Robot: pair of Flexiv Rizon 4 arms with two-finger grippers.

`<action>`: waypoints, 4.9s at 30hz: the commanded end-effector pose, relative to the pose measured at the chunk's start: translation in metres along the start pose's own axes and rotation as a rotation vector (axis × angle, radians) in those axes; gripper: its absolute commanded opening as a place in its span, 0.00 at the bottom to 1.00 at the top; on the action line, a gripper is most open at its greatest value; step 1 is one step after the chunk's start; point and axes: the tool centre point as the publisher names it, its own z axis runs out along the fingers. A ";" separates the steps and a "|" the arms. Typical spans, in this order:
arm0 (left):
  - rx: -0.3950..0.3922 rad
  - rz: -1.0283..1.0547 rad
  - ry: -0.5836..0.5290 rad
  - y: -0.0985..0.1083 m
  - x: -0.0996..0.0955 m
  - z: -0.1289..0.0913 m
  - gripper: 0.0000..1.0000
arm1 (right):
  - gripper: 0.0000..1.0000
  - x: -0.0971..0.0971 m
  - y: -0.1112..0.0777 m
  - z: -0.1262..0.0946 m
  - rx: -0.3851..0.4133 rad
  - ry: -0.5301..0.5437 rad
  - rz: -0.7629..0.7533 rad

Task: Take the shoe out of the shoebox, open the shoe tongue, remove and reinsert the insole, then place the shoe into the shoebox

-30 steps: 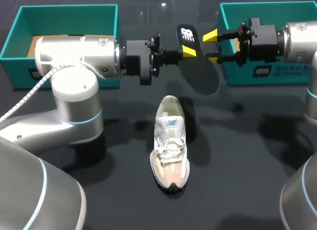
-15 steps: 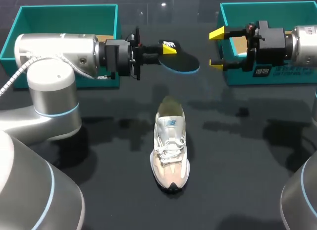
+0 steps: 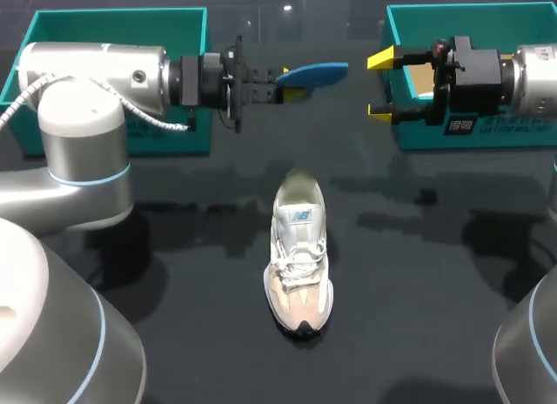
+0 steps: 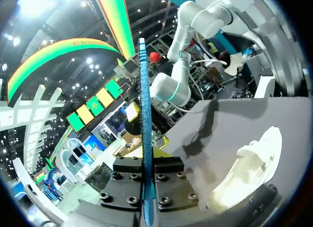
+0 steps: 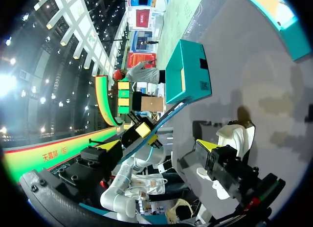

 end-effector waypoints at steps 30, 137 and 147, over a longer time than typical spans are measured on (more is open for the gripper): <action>0.003 -1.510 0.000 -0.016 0.013 -0.018 0.00 | 1.00 0.000 0.000 0.001 0.000 -0.002 0.000; 0.034 -2.198 -0.308 0.038 0.041 0.021 0.00 | 1.00 0.101 -0.042 0.099 -0.048 -1.362 -0.142; 0.034 -2.198 -0.308 0.038 0.041 0.021 0.00 | 1.00 0.089 -0.049 0.126 -0.027 -1.483 -0.070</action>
